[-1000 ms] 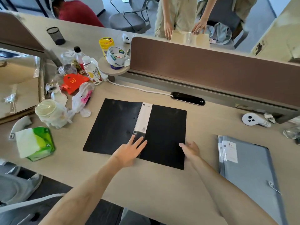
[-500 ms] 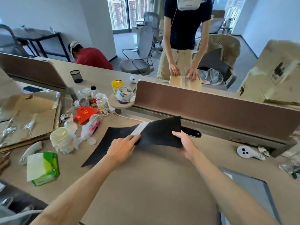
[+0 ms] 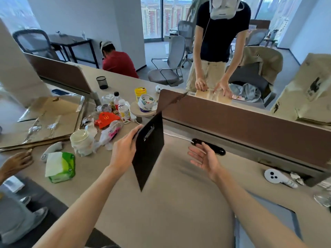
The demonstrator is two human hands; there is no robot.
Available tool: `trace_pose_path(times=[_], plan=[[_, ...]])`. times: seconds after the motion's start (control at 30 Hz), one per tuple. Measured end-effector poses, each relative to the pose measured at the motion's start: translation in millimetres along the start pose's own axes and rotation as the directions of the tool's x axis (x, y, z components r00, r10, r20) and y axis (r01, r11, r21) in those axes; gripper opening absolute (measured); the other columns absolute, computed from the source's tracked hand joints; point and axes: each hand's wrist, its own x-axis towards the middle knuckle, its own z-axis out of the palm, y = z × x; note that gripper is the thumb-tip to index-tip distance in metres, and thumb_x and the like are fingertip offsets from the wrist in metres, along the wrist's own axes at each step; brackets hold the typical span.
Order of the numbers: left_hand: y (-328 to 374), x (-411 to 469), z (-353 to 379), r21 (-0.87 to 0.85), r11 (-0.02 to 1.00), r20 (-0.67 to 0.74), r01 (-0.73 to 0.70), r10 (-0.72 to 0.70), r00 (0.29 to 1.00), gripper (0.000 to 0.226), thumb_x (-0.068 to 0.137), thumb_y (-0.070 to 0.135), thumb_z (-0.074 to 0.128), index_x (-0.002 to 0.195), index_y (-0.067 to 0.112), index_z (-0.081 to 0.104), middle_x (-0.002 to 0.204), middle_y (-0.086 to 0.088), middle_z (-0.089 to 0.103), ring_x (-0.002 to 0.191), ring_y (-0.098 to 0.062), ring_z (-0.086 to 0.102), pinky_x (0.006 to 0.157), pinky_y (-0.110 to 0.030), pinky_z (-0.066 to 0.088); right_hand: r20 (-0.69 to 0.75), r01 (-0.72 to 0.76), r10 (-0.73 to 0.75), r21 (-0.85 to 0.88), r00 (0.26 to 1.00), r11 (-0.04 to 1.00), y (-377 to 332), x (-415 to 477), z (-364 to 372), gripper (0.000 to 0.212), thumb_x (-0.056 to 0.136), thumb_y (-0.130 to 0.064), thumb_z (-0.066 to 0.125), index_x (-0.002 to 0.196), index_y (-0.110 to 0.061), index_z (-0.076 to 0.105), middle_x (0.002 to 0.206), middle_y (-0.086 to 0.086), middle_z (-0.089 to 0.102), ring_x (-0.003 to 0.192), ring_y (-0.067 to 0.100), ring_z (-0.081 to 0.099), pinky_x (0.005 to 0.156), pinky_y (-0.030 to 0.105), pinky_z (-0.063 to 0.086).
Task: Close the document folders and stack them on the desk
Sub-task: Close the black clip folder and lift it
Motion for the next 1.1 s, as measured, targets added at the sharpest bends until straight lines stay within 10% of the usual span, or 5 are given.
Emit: trace_pose_path(times=[0.3, 0.47, 0.67, 0.97, 1.1], plan=[[-90, -77, 12, 0.086, 0.996, 0.305, -0.039, 0.011, 0.952, 0.087, 0.082, -0.008, 0.054, 0.147, 0.041, 0.024, 0.152, 0.018, 0.028, 0.131, -0.006, 0.042, 0.102, -0.016, 0.036, -0.042, -0.044, 0.04, -0.101, 0.998, 0.994, 33, 6, 21, 0.044, 0.099, -0.04, 0.037, 0.135, -0.015, 0.045, 0.126, 0.01, 0.064, 0.114, 0.027, 0.061, 0.076, 0.038, 0.053], [-166, -128, 35, 0.176, 0.961, 0.616, -0.212, 0.061, 0.785, 0.084, 0.08, -0.008, 0.06, 0.145, 0.036, 0.03, 0.154, -0.005, 0.032, 0.143, -0.029, 0.022, 0.087, -0.044, 0.056, -0.124, -0.161, 0.137, -0.217, 0.983, 0.963, 76, 13, 38, 0.047, 0.099, -0.038, 0.042, 0.138, -0.012, 0.041, 0.112, 0.005, 0.067, 0.105, 0.024, 0.064, 0.077, 0.041, 0.055], [-205, -136, 34, 0.154, 0.96, 0.86, -0.233, -0.014, 0.51, 0.061, 0.094, 0.045, 0.049, 0.149, 0.035, 0.024, 0.16, 0.004, 0.005, 0.148, -0.018, 0.004, 0.115, -0.04, 0.03, -0.229, -0.241, 0.18, -0.275, 0.957, 0.931, 120, 23, 49, 0.05, 0.097, -0.035, 0.05, 0.141, -0.013, 0.041, 0.12, 0.007, 0.064, 0.108, 0.021, 0.063, 0.096, 0.047, 0.052], [-203, -116, 54, 0.122, 0.974, 0.769, 0.191, -0.214, 0.603, 0.068, 0.088, 0.051, 0.058, 0.147, 0.031, 0.031, 0.16, 0.005, 0.008, 0.147, -0.019, 0.008, 0.115, -0.038, 0.025, -0.344, -0.307, 0.16, -0.429, 0.925, 0.85, 159, 27, 76, 0.041, 0.094, -0.045, 0.052, 0.126, -0.02, 0.055, 0.128, -0.005, 0.057, 0.116, 0.017, 0.054, 0.086, 0.034, 0.049], [-200, -106, 74, 0.015, 0.866, 0.681, 0.5, -0.375, 0.63, 0.079, 0.083, 0.029, 0.071, 0.148, 0.024, 0.025, 0.153, 0.0, 0.024, 0.14, -0.02, 0.028, 0.114, -0.04, 0.03, -0.351, -0.356, 0.176, -0.555, 0.92, 0.752, 177, 29, 72, 0.063, 0.085, -0.051, 0.06, 0.137, -0.017, 0.049, 0.142, -0.004, 0.049, 0.13, 0.018, 0.047, 0.112, 0.039, 0.036]])
